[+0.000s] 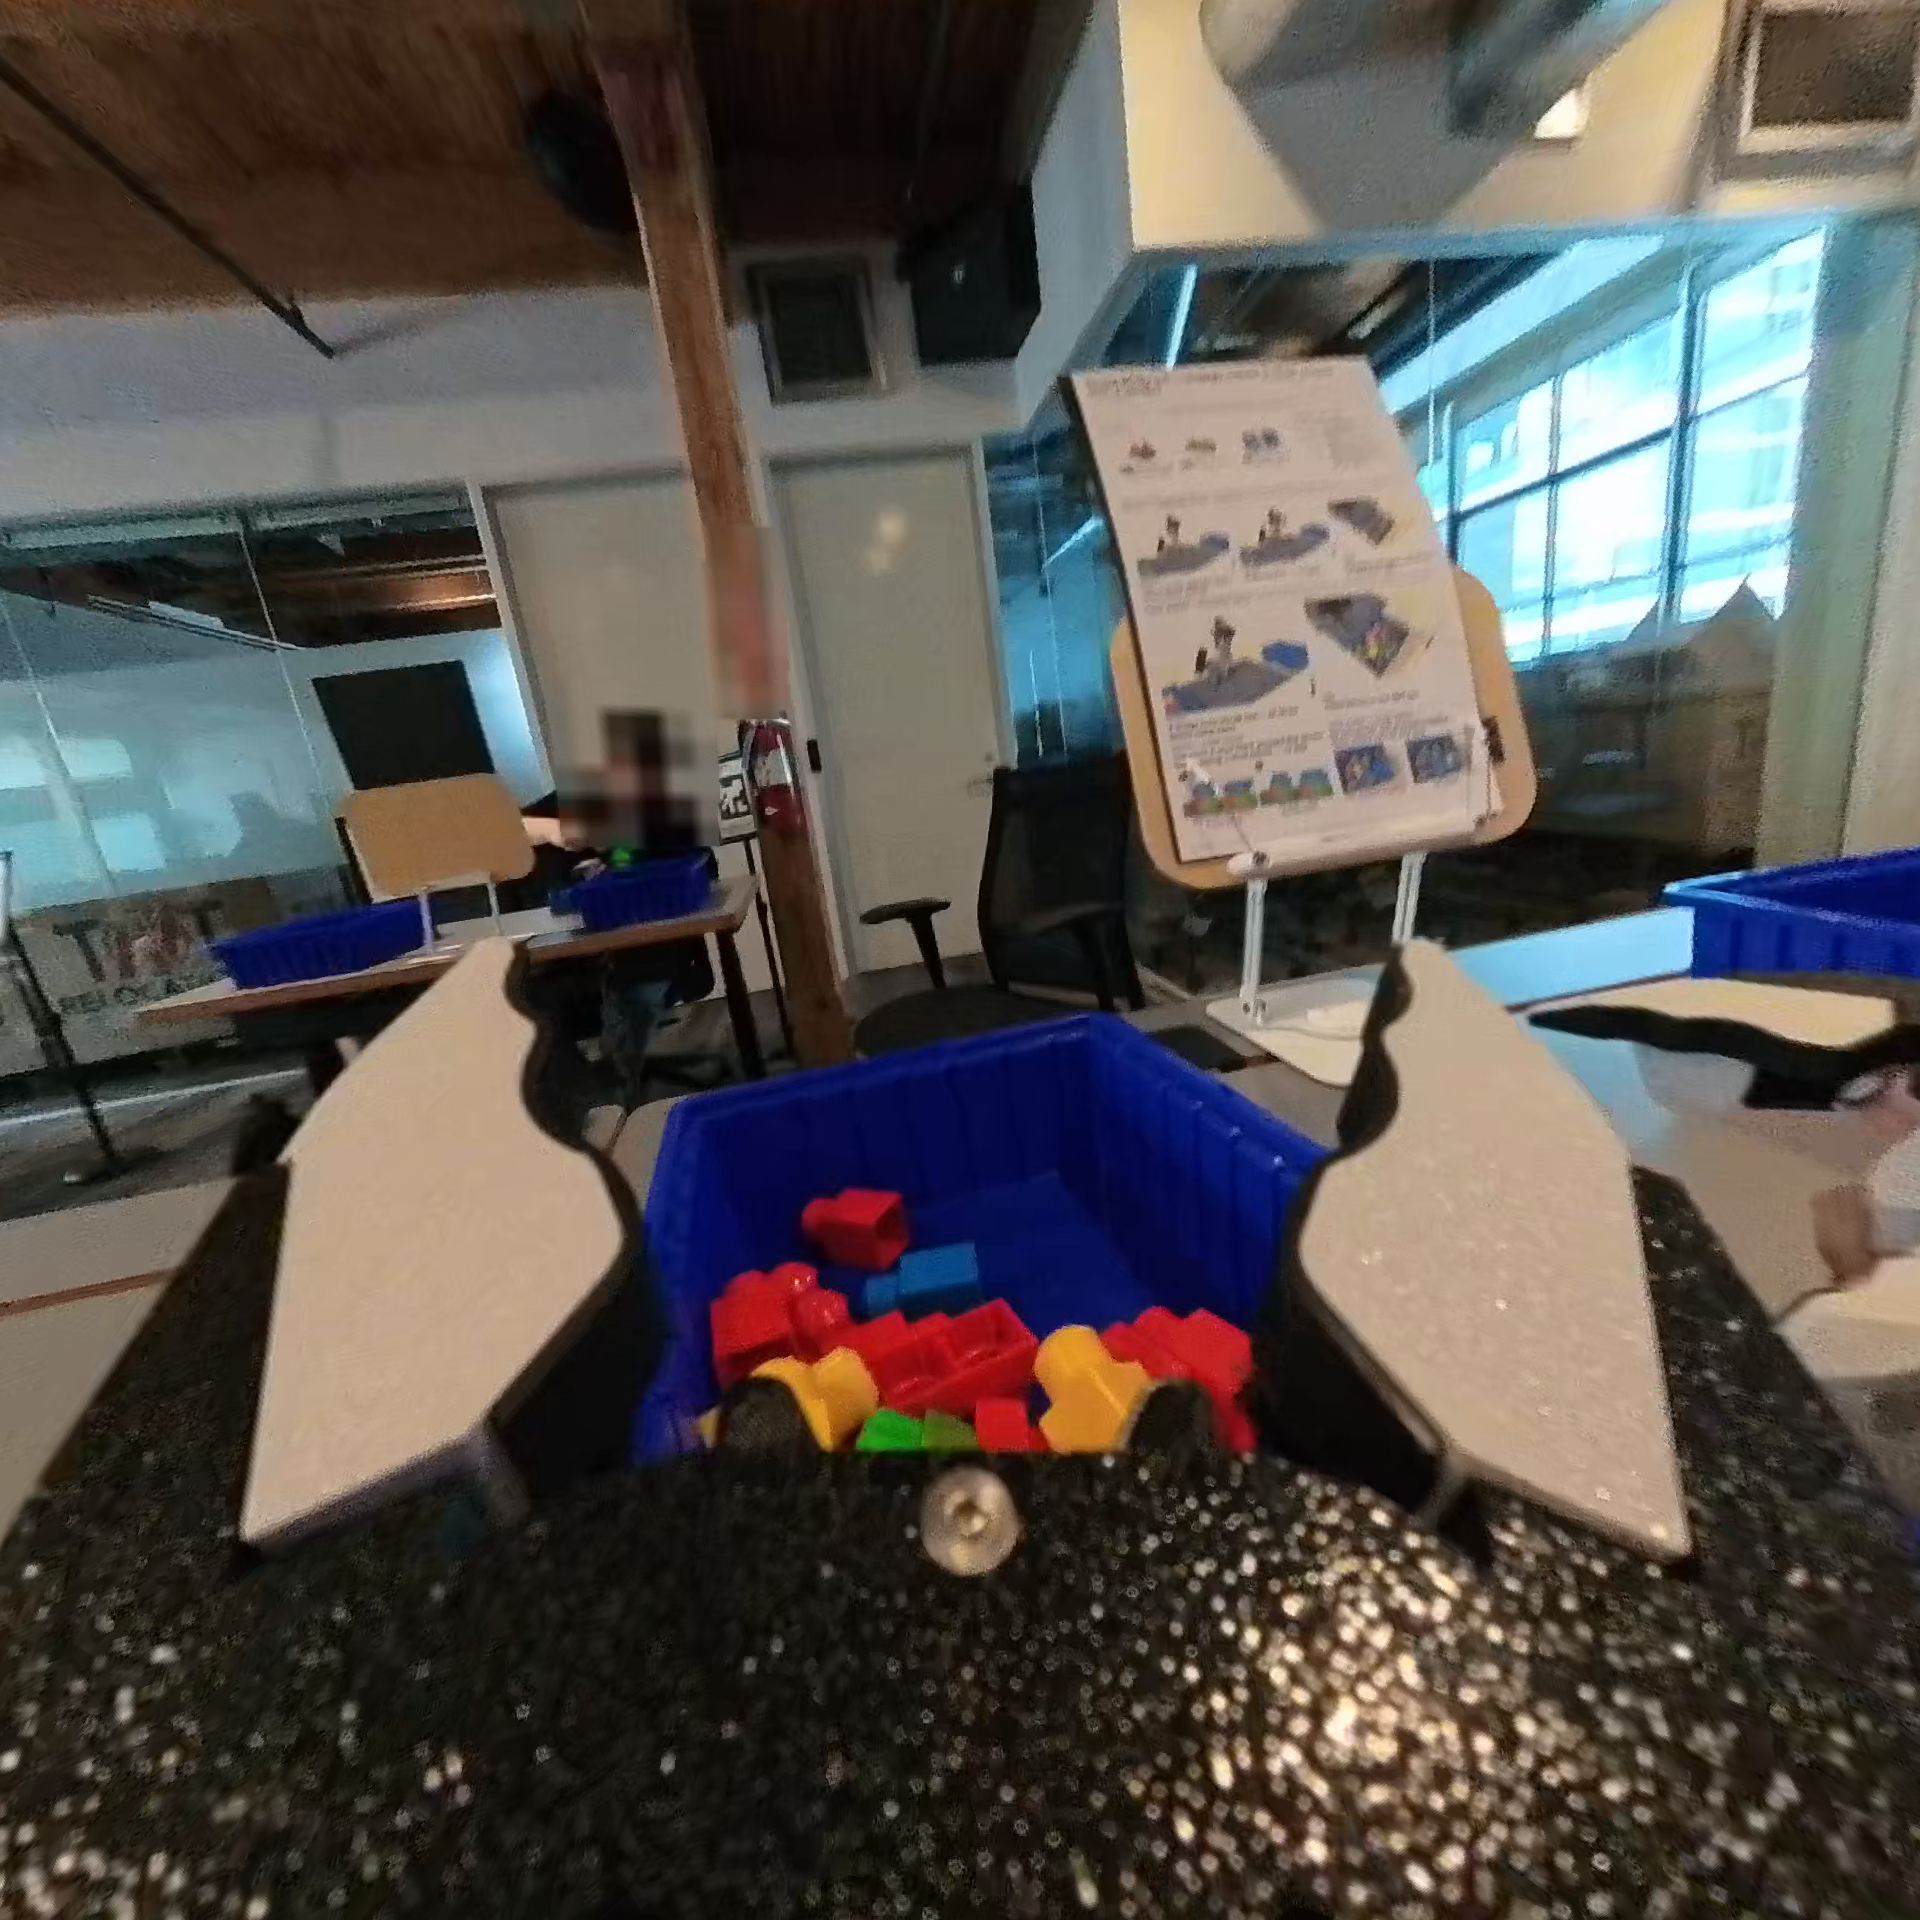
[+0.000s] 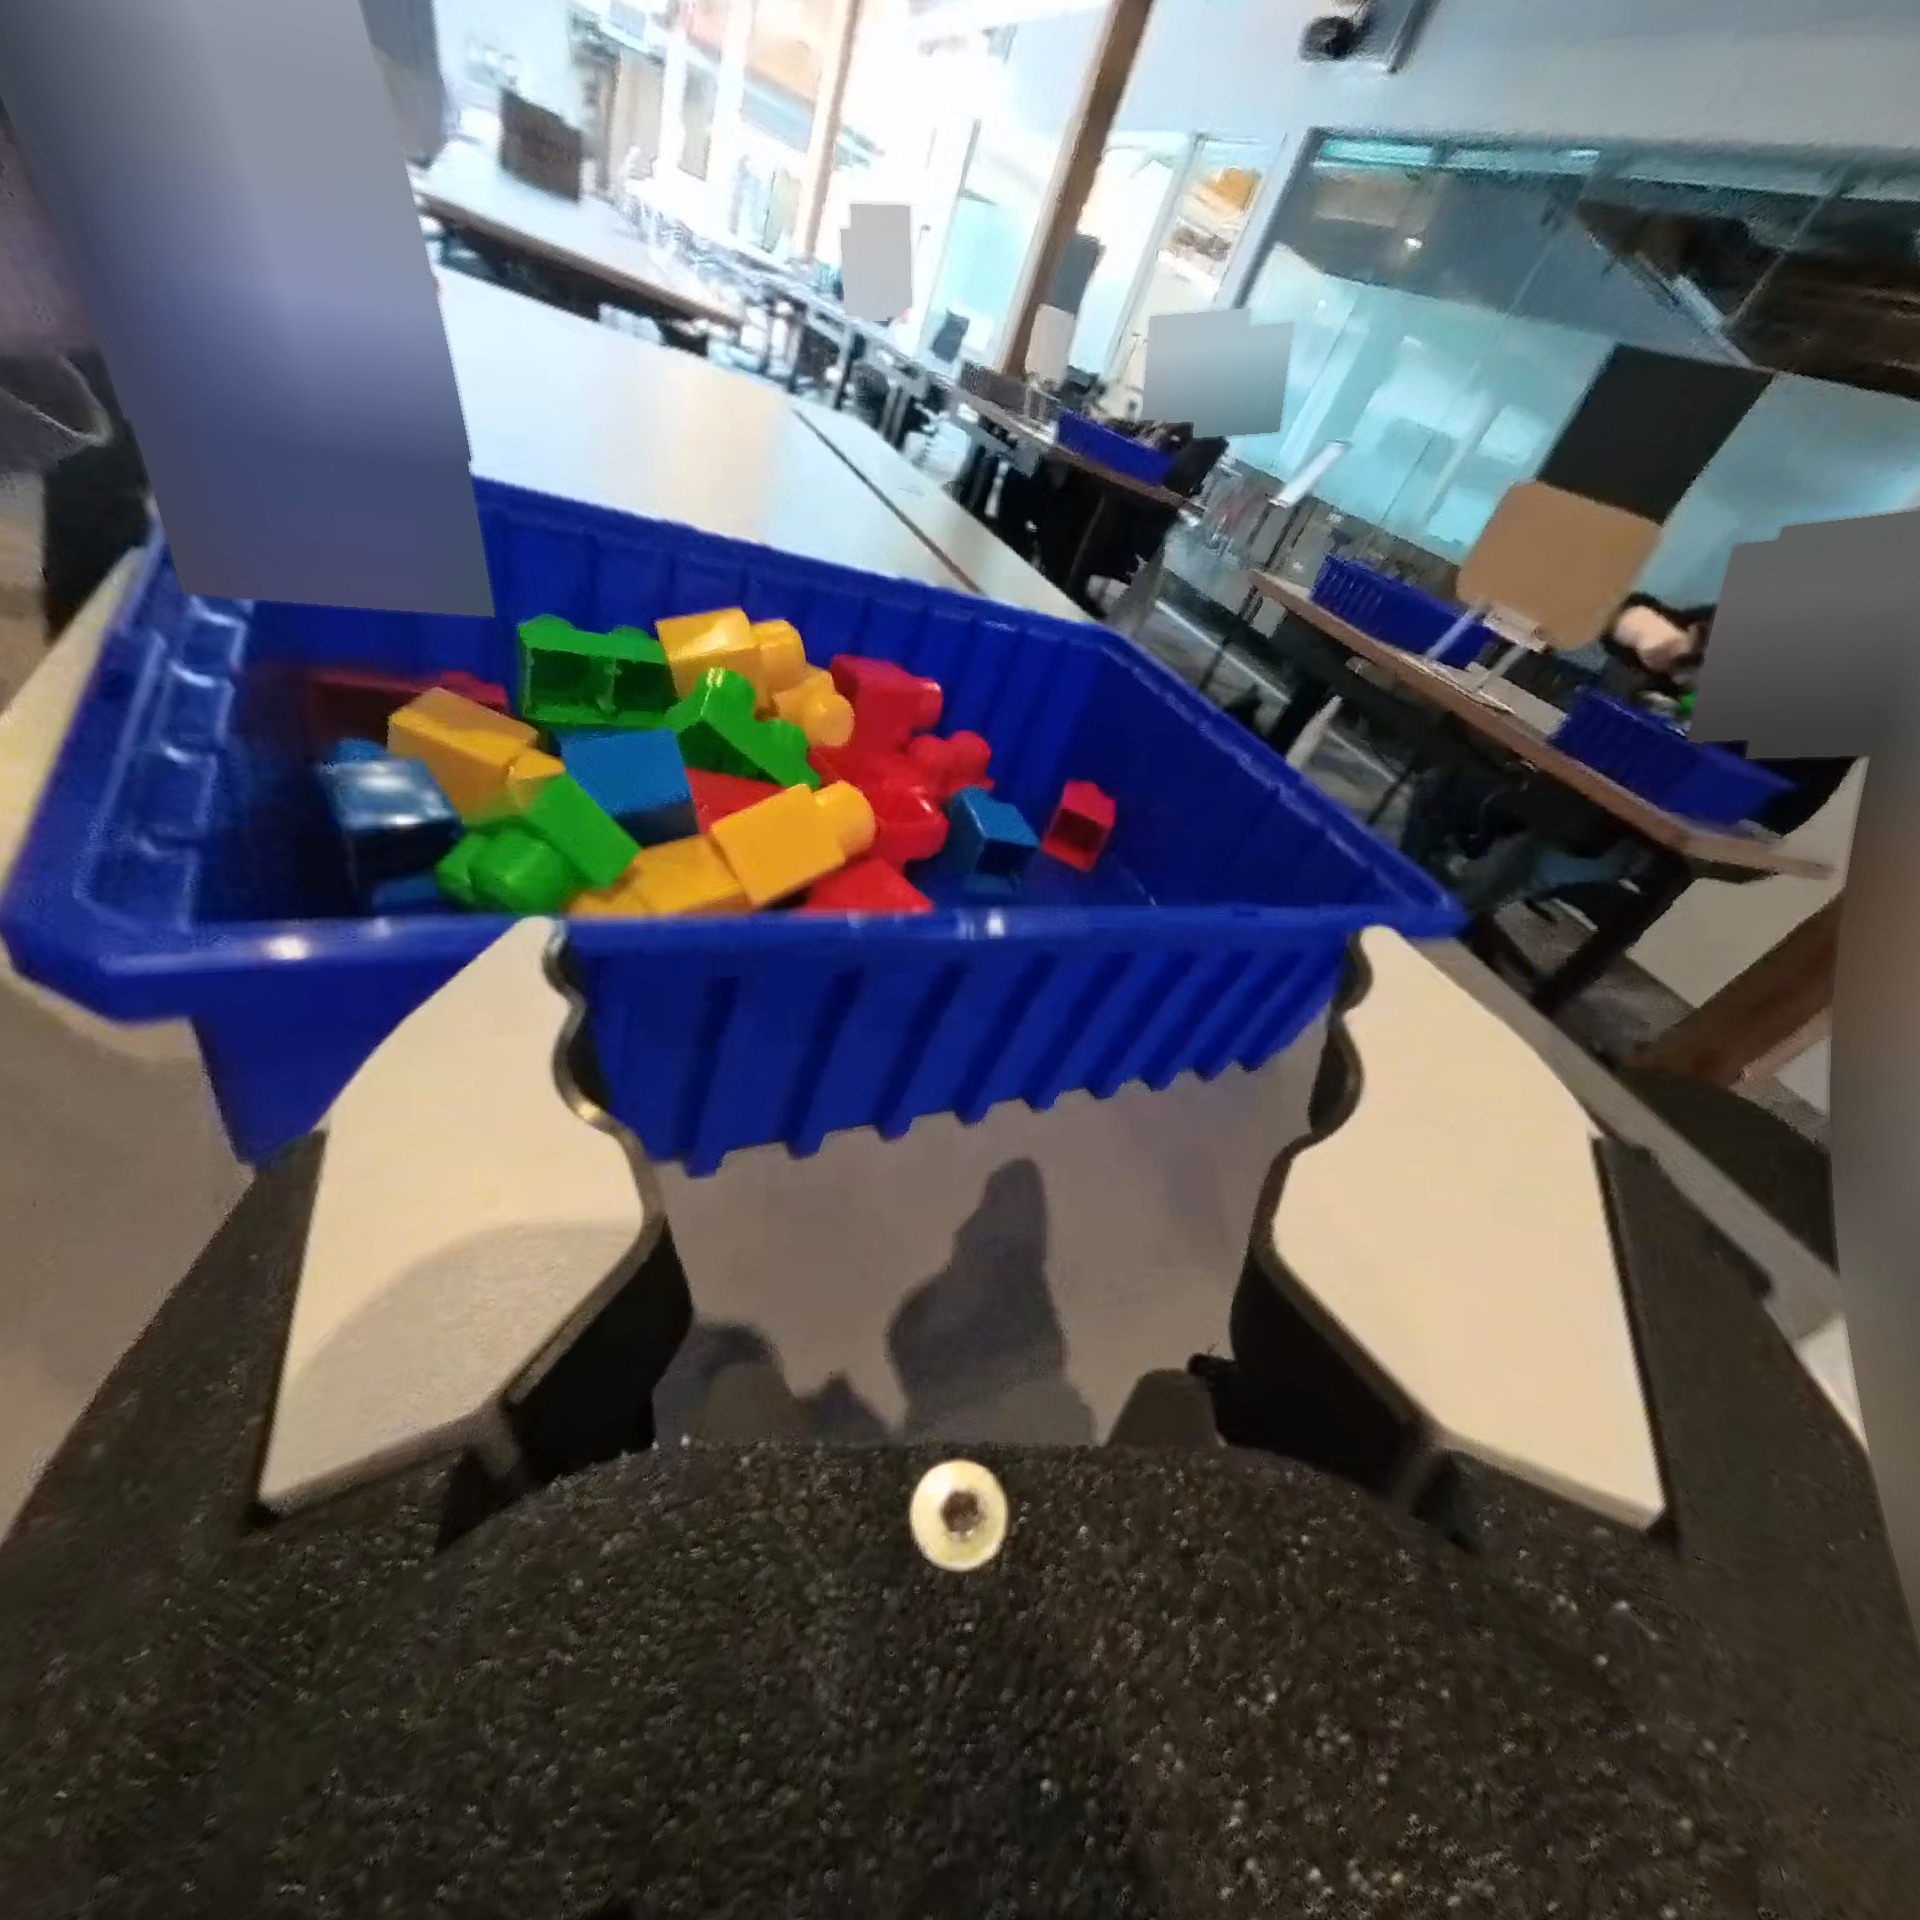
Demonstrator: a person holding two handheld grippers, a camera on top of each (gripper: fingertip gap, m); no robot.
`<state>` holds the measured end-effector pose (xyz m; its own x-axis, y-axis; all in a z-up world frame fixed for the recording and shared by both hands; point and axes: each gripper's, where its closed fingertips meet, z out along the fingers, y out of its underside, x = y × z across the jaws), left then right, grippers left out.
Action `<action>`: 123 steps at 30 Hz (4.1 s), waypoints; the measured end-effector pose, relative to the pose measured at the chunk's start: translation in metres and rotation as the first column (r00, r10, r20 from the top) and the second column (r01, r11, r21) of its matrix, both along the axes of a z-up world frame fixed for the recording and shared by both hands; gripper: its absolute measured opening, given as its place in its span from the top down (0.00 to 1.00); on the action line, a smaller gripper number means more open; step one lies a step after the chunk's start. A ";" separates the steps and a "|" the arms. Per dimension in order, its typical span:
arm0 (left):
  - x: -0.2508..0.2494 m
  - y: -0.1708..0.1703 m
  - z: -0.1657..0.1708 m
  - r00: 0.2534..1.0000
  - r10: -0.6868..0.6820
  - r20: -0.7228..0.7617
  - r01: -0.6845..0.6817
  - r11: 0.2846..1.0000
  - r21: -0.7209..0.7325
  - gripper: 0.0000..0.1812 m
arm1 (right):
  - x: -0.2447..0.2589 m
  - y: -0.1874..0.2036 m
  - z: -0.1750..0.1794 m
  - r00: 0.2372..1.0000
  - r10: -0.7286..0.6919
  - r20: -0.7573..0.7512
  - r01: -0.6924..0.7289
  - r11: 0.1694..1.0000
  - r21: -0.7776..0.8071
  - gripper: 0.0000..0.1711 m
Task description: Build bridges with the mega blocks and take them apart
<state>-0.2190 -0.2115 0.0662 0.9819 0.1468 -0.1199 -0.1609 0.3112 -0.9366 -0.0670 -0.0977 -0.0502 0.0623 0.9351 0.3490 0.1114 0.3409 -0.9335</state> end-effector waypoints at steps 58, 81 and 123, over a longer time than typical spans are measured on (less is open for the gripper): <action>-0.020 -0.001 -0.021 0.996 -0.082 0.021 0.083 0.996 -0.042 0.52 | 0.035 0.053 -0.079 0.695 0.332 0.638 -0.383 0.922 -0.062 0.71; -0.034 -0.011 -0.019 1.000 -0.025 -0.008 0.024 0.999 -0.032 0.54 | -0.120 -0.072 -0.106 -0.012 0.456 0.890 -0.256 0.859 -0.443 0.72; 0.003 -0.003 -0.013 0.988 -0.152 0.009 0.152 0.988 -0.025 0.60 | 0.108 0.122 -0.042 0.376 -0.777 0.504 -0.788 0.018 0.615 0.83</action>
